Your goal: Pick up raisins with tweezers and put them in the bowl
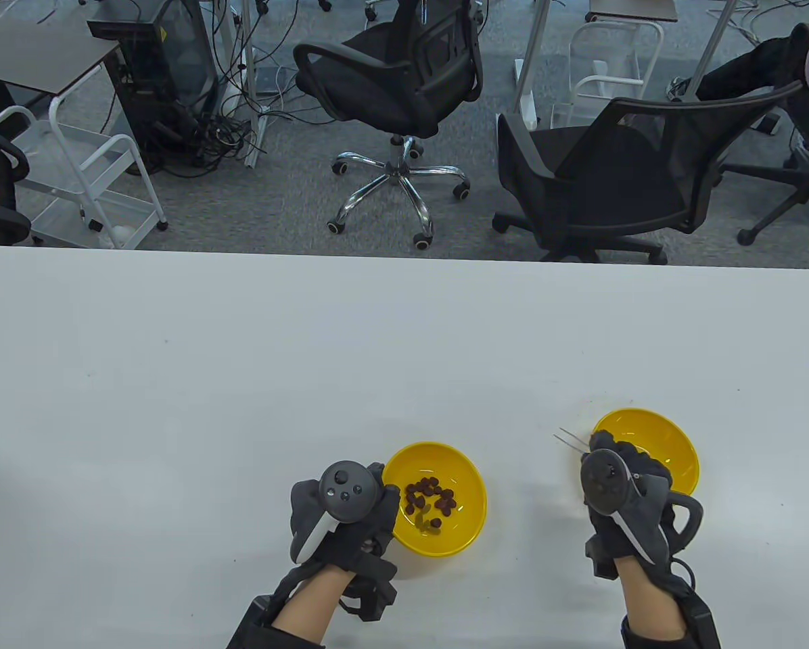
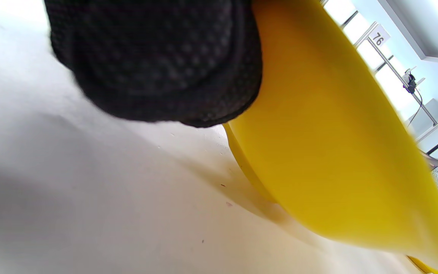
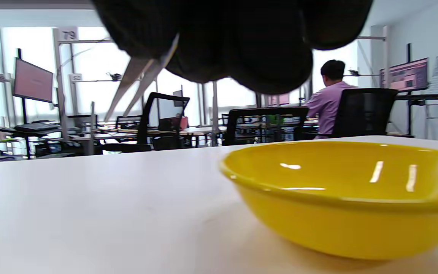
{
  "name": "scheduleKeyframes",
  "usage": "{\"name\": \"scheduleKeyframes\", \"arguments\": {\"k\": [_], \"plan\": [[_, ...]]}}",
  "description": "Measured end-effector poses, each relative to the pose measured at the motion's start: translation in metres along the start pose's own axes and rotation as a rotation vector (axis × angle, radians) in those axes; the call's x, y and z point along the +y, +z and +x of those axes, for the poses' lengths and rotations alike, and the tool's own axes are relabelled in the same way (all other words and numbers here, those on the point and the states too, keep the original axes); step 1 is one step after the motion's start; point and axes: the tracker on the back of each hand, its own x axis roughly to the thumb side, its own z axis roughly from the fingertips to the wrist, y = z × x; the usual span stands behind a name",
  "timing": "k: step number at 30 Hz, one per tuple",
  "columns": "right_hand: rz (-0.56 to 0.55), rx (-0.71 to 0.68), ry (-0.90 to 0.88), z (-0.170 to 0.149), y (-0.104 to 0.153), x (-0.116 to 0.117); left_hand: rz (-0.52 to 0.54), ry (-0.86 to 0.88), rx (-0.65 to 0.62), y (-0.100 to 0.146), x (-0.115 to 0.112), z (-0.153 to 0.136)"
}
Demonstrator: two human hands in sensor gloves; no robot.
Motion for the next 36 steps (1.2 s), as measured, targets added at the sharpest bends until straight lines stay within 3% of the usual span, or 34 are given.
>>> {"name": "scheduleKeyframes", "arguments": {"k": [9, 12, 20, 36], "plan": [[0.193, -0.399, -0.015, 0.072, 0.037, 0.008, 0.001, 0.002, -0.001, 0.000, 0.000, -0.001], [0.246, -0.456, 0.000, 0.082, 0.044, 0.014, 0.004, 0.003, -0.002, 0.000, 0.000, -0.001], [0.320, -0.521, 0.028, 0.093, 0.051, 0.025, 0.000, 0.002, -0.004, 0.000, 0.000, 0.000], [0.298, -0.530, 0.045, 0.095, 0.052, 0.028, -0.004, 0.000, -0.009, 0.000, -0.001, 0.000]]}}
